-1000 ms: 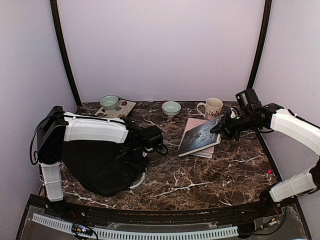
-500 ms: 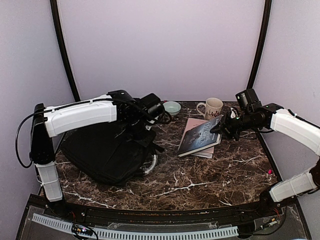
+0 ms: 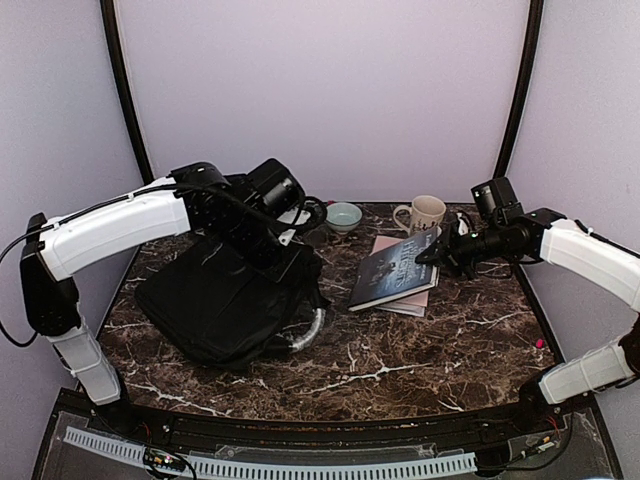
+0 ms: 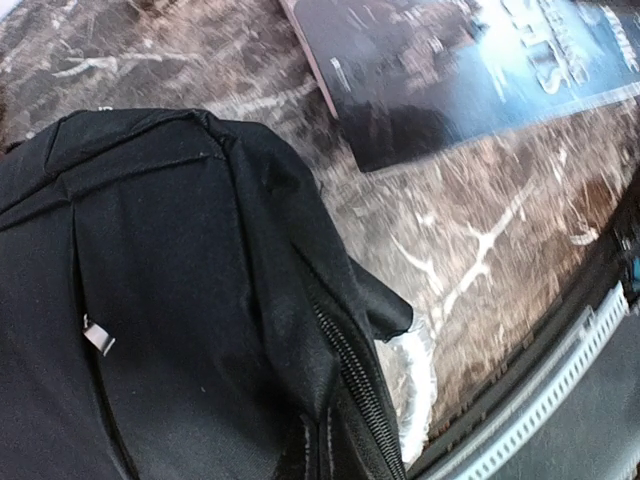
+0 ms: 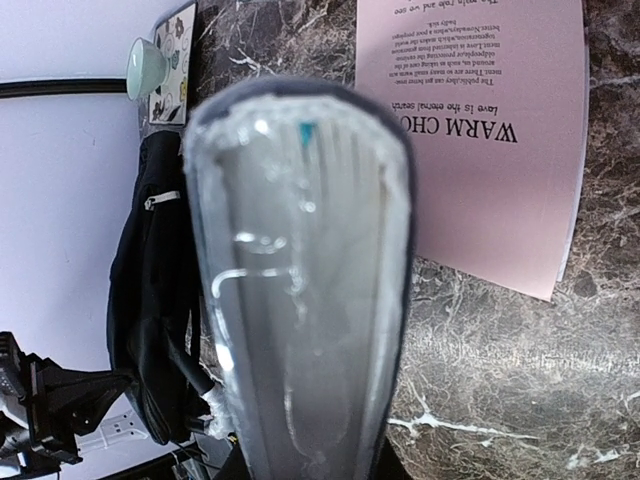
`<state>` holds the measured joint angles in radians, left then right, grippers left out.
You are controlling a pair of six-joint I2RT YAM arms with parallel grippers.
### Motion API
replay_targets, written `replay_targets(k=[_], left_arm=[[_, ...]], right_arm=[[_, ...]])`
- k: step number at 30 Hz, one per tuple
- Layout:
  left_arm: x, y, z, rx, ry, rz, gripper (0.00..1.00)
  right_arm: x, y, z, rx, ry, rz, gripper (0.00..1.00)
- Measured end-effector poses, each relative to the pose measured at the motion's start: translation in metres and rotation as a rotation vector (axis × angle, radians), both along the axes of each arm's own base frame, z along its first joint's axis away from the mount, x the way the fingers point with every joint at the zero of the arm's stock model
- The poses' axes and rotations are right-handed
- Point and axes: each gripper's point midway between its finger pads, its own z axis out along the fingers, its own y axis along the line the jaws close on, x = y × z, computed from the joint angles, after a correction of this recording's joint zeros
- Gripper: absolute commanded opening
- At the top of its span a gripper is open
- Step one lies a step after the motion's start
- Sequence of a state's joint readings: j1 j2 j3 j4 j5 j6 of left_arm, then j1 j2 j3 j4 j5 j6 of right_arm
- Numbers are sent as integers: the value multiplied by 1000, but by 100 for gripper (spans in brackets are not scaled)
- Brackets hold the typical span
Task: Pack the student bag
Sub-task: Place the book at the center of the board.
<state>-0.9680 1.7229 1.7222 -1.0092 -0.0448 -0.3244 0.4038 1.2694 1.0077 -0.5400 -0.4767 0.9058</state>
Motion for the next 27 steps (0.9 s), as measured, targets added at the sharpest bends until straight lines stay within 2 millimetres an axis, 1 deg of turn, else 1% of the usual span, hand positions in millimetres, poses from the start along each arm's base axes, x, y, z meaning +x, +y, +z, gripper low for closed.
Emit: replay_targets(k=[2,3,4,7,9,11,13,15,17,18,20,21,23,24,25,27], left_arm=[[-15,10,-6,-14,26,-28,0],[-22,16,-13,-13,40,-40,0],[-32,23,-24,-7,60,-53,0],[-61,52,-67,69,159,-70,0],[-74,64,-90,108,215,-73,0],[-83,72,-109,132,258,-73,0],[-90,77,-120,135,288,-71,0],[-96,79,-128,131,310,-67,0],[-100,81,-132,124,321,-64,0],[-102,82,-133,118,327,-62,0],[-105,83,-133,105,335,-55,8],[-107,84,-132,98,337,-50,16],[-109,85,-128,83,343,-32,40],[-109,85,-124,75,339,-32,49],[-109,84,-119,62,336,-16,57],[-106,83,-106,36,315,10,68]], right_arm=[[-2,-1,-5,-13,4,8,0],[-3,-2,-7,-19,8,8,0],[-4,-3,-11,-27,11,8,0],[-4,-7,-19,-46,15,2,0],[2,-7,-20,-40,7,-2,0],[11,-7,-21,-25,-3,-8,0],[22,-8,-24,-8,-11,-16,0],[34,-9,-31,4,-10,-21,6],[42,-11,-42,3,11,-15,13],[46,-11,-47,3,20,-9,18],[53,-9,-53,3,30,10,29],[54,-9,-55,2,30,15,34],[53,-16,-66,-39,49,15,42],[51,-22,-74,-61,75,3,45],[49,-29,-82,-89,100,-5,47],[44,-40,-95,-144,142,-11,51]])
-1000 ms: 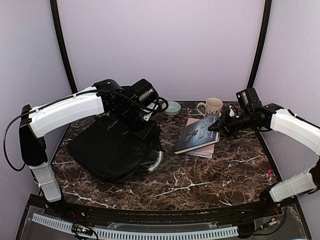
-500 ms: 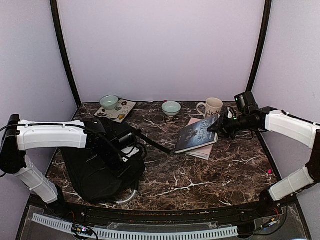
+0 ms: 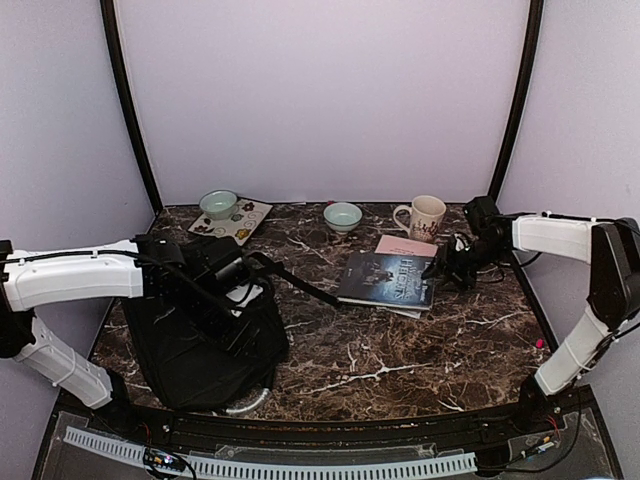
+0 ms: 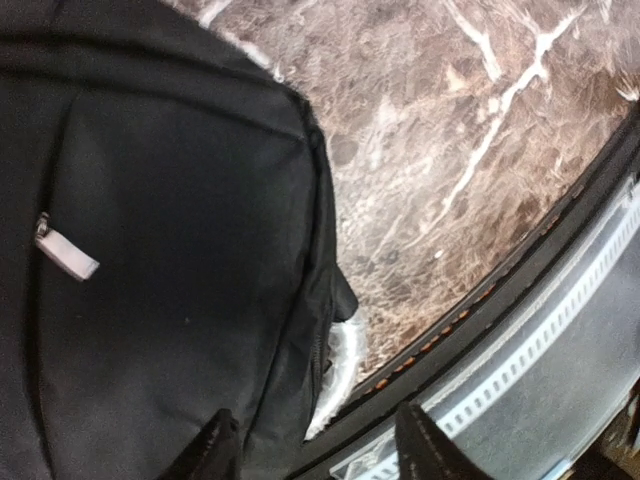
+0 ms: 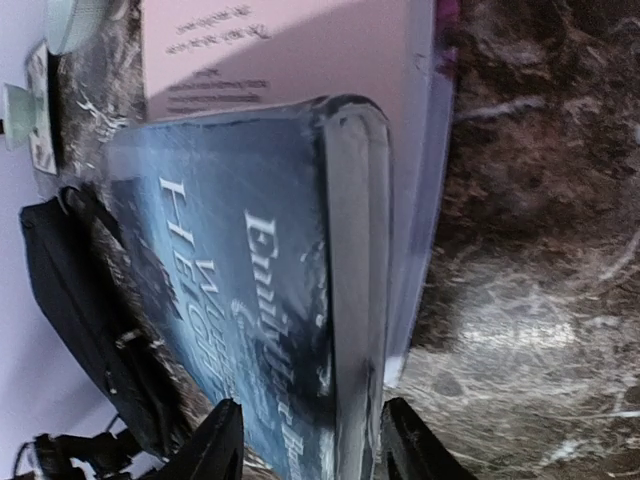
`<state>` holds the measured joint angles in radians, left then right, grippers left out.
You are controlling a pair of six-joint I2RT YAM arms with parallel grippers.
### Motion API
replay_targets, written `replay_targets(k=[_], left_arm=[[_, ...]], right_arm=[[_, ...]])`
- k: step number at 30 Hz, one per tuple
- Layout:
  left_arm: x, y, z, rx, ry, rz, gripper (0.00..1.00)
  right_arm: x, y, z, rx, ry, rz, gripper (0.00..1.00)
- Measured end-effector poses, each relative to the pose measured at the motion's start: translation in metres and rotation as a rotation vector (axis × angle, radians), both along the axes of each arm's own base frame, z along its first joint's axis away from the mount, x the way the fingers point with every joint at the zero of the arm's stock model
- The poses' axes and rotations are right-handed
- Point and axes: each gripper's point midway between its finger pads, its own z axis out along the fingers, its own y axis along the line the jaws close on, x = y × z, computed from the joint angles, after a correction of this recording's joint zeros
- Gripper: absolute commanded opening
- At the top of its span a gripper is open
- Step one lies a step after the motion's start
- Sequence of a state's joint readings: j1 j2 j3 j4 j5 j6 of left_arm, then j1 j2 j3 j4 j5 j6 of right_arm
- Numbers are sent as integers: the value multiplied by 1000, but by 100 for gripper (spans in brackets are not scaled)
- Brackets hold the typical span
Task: Pack the student bag
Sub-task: Place the book at the center of the board, then pick up the student bag from the center of the board.
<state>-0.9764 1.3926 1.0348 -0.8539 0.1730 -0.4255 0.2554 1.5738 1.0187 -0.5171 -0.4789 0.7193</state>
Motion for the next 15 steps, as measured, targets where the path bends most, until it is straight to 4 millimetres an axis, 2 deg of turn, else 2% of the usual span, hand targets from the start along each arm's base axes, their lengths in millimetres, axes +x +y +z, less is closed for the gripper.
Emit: replay_targets(k=[2,4,6,8,11,15], left_arm=[[7,-2,18,-14,-31,43,76],[19,-5,40,-22,-76,99,82],[35,-3,60,-12,-121,181,83],[52,3,71,11,-144,269,83],[81,15,69,81,-141,396,84],[117,20,44,221,-100,497,84]], right_arm=[[-4,-9,-7,-50,31,0,53],[-5,-14,-4,-86,35,13,61],[-2,-17,3,-121,18,33,65],[-2,-22,7,-153,10,43,67],[-8,-34,10,-231,15,55,69],[-16,-45,16,-285,8,58,70]])
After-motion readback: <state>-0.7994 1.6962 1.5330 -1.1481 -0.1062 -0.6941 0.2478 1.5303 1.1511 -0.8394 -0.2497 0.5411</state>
